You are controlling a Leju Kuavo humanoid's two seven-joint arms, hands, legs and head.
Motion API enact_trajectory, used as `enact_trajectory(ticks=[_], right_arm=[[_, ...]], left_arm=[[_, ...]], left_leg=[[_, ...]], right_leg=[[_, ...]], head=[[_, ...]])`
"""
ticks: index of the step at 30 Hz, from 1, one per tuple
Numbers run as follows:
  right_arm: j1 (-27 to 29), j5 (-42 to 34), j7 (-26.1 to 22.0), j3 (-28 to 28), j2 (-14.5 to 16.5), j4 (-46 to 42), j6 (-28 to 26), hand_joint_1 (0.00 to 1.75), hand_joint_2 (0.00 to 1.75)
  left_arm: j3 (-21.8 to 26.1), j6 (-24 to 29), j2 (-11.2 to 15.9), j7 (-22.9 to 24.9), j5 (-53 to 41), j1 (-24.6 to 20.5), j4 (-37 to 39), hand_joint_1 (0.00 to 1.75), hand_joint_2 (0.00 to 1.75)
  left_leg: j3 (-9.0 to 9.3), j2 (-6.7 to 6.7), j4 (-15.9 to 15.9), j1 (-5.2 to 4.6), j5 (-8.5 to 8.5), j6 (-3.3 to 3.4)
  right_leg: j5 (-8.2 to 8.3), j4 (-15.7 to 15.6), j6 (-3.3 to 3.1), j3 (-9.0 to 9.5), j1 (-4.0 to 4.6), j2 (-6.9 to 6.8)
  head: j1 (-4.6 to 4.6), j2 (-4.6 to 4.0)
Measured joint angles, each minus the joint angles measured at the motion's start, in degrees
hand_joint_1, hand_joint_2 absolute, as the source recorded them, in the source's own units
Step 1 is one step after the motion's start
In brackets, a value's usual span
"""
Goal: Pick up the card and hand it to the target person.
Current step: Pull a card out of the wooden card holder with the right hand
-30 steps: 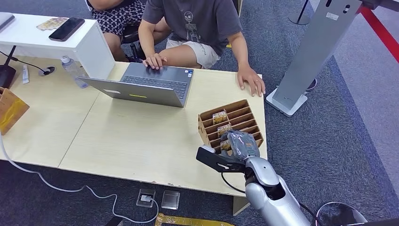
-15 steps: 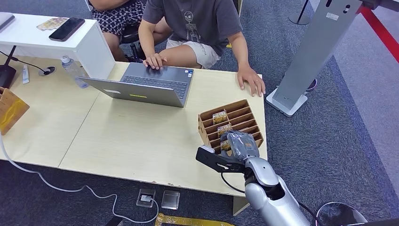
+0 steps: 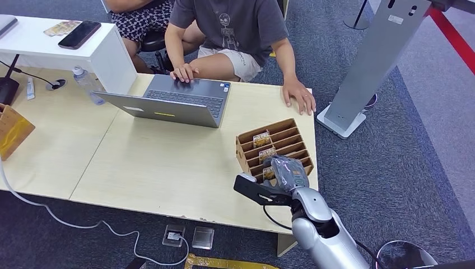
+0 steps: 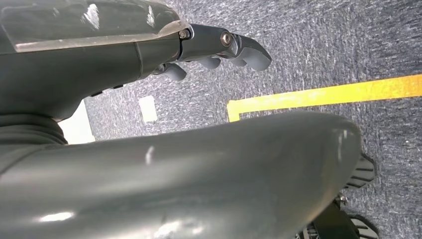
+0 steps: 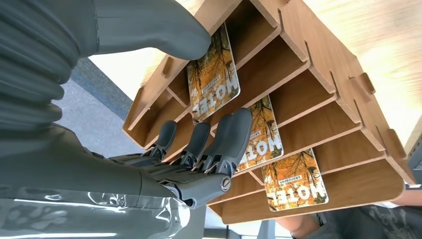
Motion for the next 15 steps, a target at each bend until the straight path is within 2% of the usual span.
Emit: enact_trajectory(ticks=[15], right_arm=[[0.91,0.81,0.41,-0.34,-0.98,0.31,-0.45,0.93,1.75]], left_arm=[[0.0,-0.46,0.0,-0.56,-1.23,0.01,0.0,0.0,0.0]], left_leg=[[0.01,0.01,0.0,0.0,0.0,0.0]], right_leg=[[0.0,0.0,0.0,0.0,0.0,0.0]], head=[[0.0,0.0]])
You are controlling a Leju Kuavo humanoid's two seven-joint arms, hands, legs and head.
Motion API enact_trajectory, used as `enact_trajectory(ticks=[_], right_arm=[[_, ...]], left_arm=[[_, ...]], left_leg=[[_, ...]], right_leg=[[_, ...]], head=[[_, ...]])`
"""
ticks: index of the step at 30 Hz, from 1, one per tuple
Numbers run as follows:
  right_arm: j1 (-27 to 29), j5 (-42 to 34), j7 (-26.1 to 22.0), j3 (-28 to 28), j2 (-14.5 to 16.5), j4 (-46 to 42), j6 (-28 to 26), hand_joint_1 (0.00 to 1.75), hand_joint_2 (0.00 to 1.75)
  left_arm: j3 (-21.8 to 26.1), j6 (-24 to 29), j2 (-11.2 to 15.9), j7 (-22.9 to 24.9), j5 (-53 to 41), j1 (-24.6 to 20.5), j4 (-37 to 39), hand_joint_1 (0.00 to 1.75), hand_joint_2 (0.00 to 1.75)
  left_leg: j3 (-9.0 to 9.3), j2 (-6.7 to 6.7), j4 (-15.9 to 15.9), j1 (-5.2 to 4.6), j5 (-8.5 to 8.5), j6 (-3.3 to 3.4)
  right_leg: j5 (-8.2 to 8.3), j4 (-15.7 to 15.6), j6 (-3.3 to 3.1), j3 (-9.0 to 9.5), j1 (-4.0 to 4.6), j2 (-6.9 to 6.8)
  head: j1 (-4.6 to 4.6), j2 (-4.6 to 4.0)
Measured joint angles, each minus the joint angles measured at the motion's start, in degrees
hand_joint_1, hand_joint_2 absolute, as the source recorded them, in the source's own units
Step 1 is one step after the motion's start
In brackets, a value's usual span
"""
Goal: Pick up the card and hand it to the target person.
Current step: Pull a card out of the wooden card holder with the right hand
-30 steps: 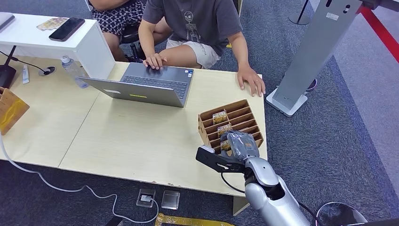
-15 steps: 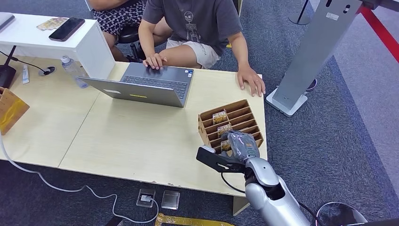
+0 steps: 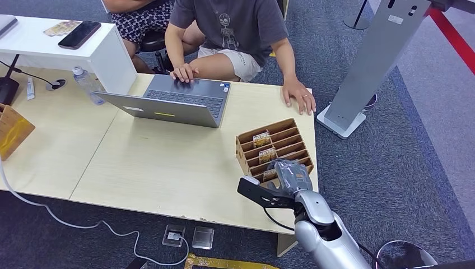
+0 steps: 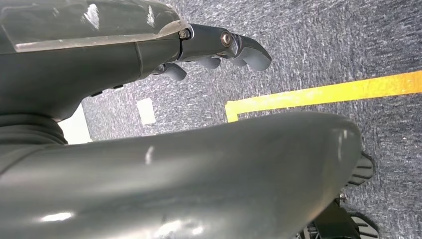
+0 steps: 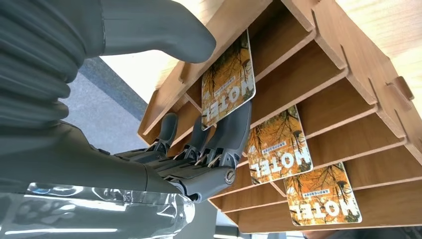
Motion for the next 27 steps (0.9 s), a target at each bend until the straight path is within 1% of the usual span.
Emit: enact_trajectory(ticks=[3,7,10,13,27], right_arm=[[0.02,0.07,0.05,-0.05,-0.11,0.0,-0.16,1.05,1.75],[0.09,0.11,0.11,-0.2,-0.25,-0.01,-0.46,1.28,1.75],[0.32,0.23,0.14,-0.63,-0.3,-0.02,-0.57,1.35,1.75],[0.38,0.38,0.12,-1.02,-0.31,-0.02,-0.7,1.38,1.75],[0.41,1.67,-0.02,-1.48,-0.28,-0.02,-0.86,1.38,1.75]], left_arm=[[0.0,-0.02,0.0,-0.02,-0.09,0.0,0.0,0.0,0.0],[0.0,-0.05,0.0,-0.08,-0.34,0.0,0.0,0.0,0.0],[-0.01,-0.18,0.0,-0.18,-0.57,0.0,0.0,0.0,0.0],[-0.02,-0.31,0.0,-0.34,-0.66,0.0,0.0,0.0,0.0],[-0.04,0.17,0.0,-0.57,-1.2,0.0,0.0,0.0,0.0]], left_leg=[[0.01,0.0,0.0,0.0,0.0,0.0],[0.01,0.0,0.0,0.0,0.0,0.0],[0.01,0.0,0.0,0.0,0.0,0.0],[0.01,0.0,0.0,0.0,0.0,0.0],[0.02,-0.01,0.0,0.0,0.0,0.0]], right_leg=[[0.0,0.0,0.0,0.0,0.0,0.0],[0.0,0.0,0.0,0.01,0.0,0.0],[0.0,0.0,0.0,0.01,0.0,0.0],[0.0,0.0,0.0,0.01,0.0,0.0],[0.0,-0.01,0.0,0.02,0.0,-0.01]], head=[[0.0,0.0],[0.0,0.0],[-0.01,0.0],[-0.01,0.0],[0.01,0.0]])
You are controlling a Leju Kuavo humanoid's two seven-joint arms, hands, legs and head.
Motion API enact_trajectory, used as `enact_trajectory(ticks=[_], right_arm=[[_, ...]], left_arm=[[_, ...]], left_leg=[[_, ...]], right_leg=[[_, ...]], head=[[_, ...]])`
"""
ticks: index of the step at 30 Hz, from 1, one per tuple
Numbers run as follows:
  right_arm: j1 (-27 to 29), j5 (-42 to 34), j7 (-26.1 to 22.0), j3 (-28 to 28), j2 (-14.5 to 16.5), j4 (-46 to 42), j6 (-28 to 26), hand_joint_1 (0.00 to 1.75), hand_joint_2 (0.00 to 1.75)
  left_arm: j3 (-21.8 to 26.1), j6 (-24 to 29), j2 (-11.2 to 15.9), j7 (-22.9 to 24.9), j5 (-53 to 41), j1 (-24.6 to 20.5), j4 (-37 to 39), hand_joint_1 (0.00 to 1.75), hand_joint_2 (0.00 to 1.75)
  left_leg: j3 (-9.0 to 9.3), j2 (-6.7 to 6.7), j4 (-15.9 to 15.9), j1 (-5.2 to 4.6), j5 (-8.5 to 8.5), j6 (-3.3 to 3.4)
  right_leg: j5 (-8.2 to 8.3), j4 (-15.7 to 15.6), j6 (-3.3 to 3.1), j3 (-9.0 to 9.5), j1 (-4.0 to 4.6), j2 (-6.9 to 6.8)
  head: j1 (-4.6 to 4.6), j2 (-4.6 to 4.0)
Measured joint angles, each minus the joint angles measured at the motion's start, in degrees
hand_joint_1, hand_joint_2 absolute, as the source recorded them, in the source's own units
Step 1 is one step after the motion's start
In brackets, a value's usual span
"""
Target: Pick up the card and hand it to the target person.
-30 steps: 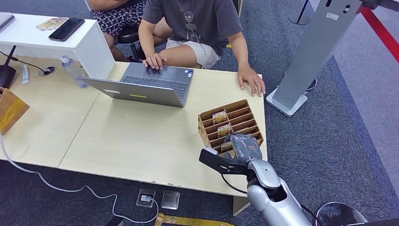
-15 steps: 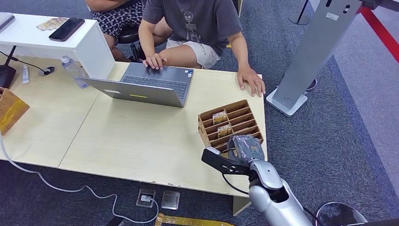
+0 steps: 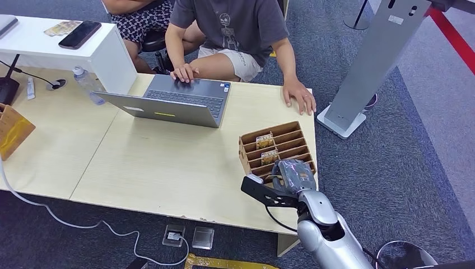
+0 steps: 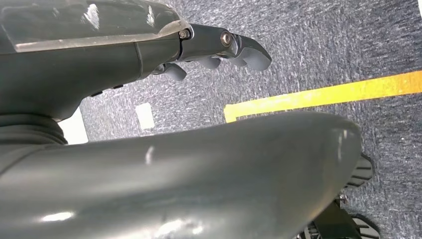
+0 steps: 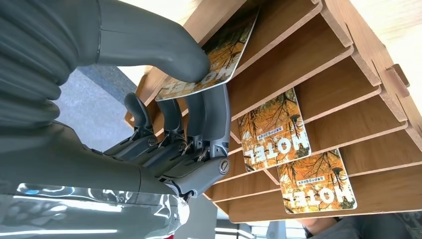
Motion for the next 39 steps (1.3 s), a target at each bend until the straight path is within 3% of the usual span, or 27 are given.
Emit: enact_trajectory(ticks=[8,17,26,32,39], right_arm=[[0.63,0.64,-0.67,-1.23,-0.29,-1.87,-0.81,1.38,1.75],[1.08,-0.09,-0.55,-4.17,-2.37,-14.8,-1.09,1.38,1.75],[-3.12,-3.24,-1.54,-6.83,-3.66,-22.74,-1.56,1.38,1.75],[-9.75,-4.95,-5.87,-6.79,-2.37,-17.69,-5.27,1.38,1.75],[-19.97,-5.23,-11.38,-6.35,2.25,-0.15,-12.66,1.38,1.75]], left_arm=[[0.0,0.08,0.0,-0.13,0.52,0.03,0.0,0.0,0.0],[0.0,0.38,0.0,-0.56,1.23,0.11,0.0,0.0,0.0],[0.0,-0.02,0.0,-1.23,0.2,0.07,0.0,0.0,0.0],[0.0,-0.6,0.0,-1.21,-0.17,-0.05,0.0,0.0,0.0],[-0.05,-0.61,0.0,-1.51,-0.91,-0.33,0.0,0.0,0.0]], left_leg=[[-0.01,0.01,0.0,0.0,0.0,0.0],[0.0,0.03,0.0,0.0,0.0,0.0],[-0.02,0.04,0.0,0.0,0.0,0.0],[-0.06,0.02,0.0,0.0,0.01,-0.01],[-0.08,-0.05,0.0,0.0,0.04,0.01]], right_leg=[[0.0,0.0,0.0,-0.01,0.0,0.01],[0.0,0.0,0.0,-0.02,0.0,0.02],[0.01,0.01,-0.01,0.0,0.0,0.03],[0.02,0.04,-0.01,0.0,0.0,0.02],[0.02,0.09,-0.01,-0.01,0.0,-0.04]], head=[[0.01,0.0],[-0.03,0.0],[-0.03,0.0],[-0.05,0.0],[-0.07,0.0]])
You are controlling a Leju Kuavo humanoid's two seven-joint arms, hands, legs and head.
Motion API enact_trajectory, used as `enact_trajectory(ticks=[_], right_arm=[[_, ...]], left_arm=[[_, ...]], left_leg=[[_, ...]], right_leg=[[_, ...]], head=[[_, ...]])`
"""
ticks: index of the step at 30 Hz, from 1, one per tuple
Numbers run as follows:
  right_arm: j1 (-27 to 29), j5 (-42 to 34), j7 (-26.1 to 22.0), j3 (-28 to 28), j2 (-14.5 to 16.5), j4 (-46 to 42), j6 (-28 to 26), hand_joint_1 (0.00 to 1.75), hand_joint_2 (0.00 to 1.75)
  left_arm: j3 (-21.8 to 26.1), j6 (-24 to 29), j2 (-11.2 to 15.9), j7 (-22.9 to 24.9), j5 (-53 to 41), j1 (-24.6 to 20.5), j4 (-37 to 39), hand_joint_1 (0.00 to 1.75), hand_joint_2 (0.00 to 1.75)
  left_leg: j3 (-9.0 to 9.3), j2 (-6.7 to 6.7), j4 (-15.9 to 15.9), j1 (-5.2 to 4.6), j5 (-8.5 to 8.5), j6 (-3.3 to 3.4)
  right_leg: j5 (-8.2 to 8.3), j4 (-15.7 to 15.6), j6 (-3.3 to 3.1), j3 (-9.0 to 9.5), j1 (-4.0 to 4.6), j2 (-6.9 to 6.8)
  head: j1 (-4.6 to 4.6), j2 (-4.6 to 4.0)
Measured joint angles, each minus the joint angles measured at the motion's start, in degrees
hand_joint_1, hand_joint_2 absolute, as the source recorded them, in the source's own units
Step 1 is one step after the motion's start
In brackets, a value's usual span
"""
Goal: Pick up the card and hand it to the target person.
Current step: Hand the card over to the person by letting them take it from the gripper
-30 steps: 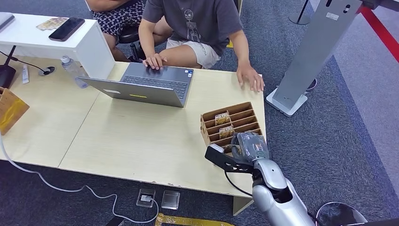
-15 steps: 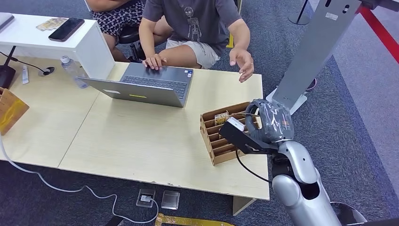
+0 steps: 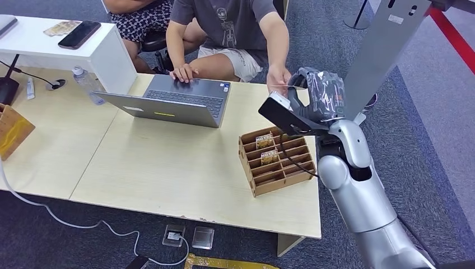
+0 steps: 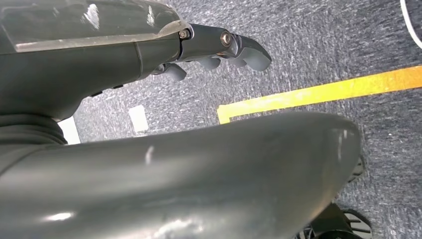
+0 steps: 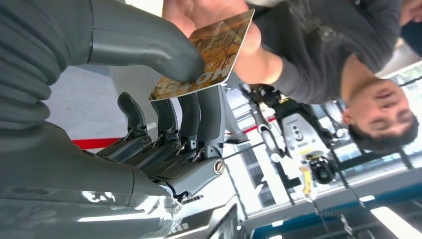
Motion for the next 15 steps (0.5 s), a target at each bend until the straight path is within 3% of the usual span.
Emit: enact_trajectory(ticks=[8,12,15], right_arm=[[-5.35,1.06,-2.92,0.87,5.09,18.99,-5.12,1.38,1.75],[-6.27,1.47,-3.97,1.08,6.92,25.51,-5.77,0.0,1.75],[-6.73,1.48,-4.45,1.18,8.15,29.39,-5.85,0.0,1.75]], left_arm=[[-0.64,0.07,0.01,-0.05,-0.6,-0.1,0.0,0.0,0.0],[-0.89,-0.01,0.02,0.11,-0.6,-0.09,0.0,0.0,0.0],[-0.95,-0.07,0.02,0.17,-0.47,-0.08,0.0,0.0,0.0]], left_leg=[[-0.02,-0.04,0.0,0.0,0.0,0.0],[-0.01,-0.04,0.0,0.0,0.0,0.0],[-0.01,-0.03,0.0,0.0,0.0,0.0]], right_leg=[[0.0,0.0,0.0,-0.02,0.0,-0.02],[0.0,-0.01,0.0,-0.02,0.0,-0.02],[0.0,0.0,0.0,-0.02,0.0,-0.02]], head=[[-0.04,0.0],[0.0,0.0],[-0.01,0.0]])
